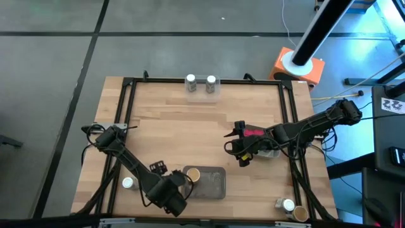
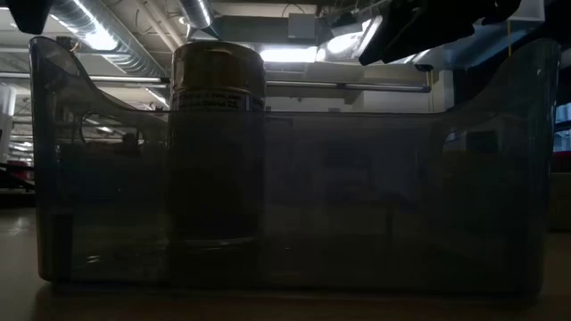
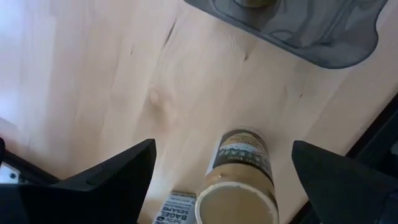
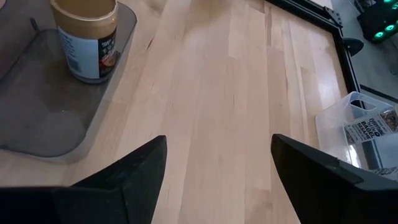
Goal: Sort spices by type
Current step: Put the gold seasoning bottle into the black bin
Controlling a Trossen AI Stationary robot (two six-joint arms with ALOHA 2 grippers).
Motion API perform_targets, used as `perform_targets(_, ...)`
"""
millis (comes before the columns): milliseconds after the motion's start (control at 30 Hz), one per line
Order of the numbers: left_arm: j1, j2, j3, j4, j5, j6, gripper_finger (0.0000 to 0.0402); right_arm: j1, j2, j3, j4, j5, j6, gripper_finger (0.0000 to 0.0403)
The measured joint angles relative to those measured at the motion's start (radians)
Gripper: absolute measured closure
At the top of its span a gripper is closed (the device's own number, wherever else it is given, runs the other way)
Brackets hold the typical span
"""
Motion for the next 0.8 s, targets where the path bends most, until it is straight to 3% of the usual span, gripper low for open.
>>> perform_targets(233, -0.03, -0.001, 0.0, 0.0, 0.032, -0.018, 0.0043, 0.0, 0.012, 0.0, -0.008, -0.061, 0.02, 0.0114)
perform_targets(800, -0.151, -0.013, -0.063, 0.0, 0.05, -0.335, 0.0043, 0.0, 0.035, 0.0, -0.023, -0.069, 0.034, 0.0114)
